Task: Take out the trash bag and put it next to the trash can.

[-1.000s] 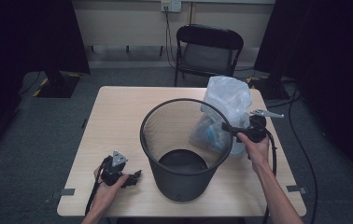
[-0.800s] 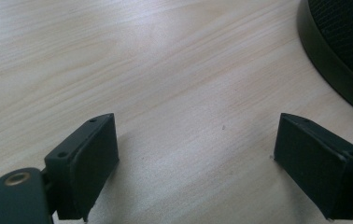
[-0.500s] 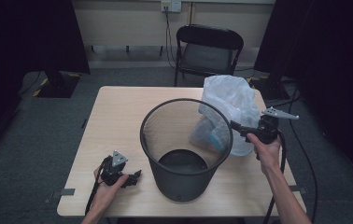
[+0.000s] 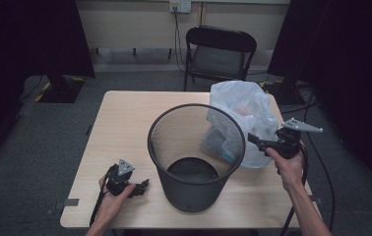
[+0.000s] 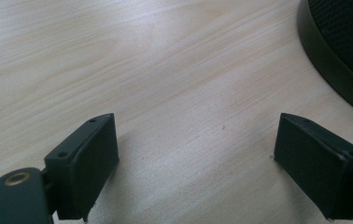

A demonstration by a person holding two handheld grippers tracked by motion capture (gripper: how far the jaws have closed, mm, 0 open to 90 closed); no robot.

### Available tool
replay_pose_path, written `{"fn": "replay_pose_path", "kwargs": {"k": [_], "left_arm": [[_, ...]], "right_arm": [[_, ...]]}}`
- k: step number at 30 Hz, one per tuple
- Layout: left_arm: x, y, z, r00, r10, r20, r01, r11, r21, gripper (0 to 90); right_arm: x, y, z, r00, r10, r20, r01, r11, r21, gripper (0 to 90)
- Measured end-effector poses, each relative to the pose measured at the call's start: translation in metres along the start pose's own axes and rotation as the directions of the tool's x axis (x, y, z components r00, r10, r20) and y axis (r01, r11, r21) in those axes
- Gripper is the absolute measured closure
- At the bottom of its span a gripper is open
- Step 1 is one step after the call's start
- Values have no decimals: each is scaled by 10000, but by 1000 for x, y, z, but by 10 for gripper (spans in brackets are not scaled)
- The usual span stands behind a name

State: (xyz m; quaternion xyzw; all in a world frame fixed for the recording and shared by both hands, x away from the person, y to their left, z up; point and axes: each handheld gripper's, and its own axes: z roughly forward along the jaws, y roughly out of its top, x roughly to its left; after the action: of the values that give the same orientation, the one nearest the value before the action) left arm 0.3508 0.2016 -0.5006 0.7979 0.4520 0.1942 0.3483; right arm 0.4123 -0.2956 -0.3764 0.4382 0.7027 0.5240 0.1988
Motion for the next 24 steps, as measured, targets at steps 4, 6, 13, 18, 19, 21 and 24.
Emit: {"fn": "replay_pose_path", "kwargs": {"k": [4,6,13,18,19,21,24], "left_arm": [[0,0,0,10000,-2,7,2,10000,0,129],[0,0,0,10000,2,6,-2,10000,4,129],[0,0,0,10000,-2,5,2,10000,3,129],[0,0,0,10000,-9,-4,9,10000,5,129],[0,0,0,10000,-11,-17,11,10000,-11,129],[-1,0,0,10000,-47,-52,47,10000,-9,129],[-1,0,0,10000,-57,-62,57,10000,-11,130]], "right_arm": [[-1,-11,-11,9999,-94,86,94,9999,51,155],[0,-16,-17,9999,-144,82,144,9999,-4,156],[5,-45,-34,9995,-265,147,260,9991,333,156],[6,-64,-40,9998,-122,125,115,9984,560,159],[6,-68,-40,9998,-88,172,77,9977,675,159],[7,-76,-40,9997,-32,249,11,9965,840,163],[8,-90,-41,9995,271,184,-288,9945,1007,178]]}}
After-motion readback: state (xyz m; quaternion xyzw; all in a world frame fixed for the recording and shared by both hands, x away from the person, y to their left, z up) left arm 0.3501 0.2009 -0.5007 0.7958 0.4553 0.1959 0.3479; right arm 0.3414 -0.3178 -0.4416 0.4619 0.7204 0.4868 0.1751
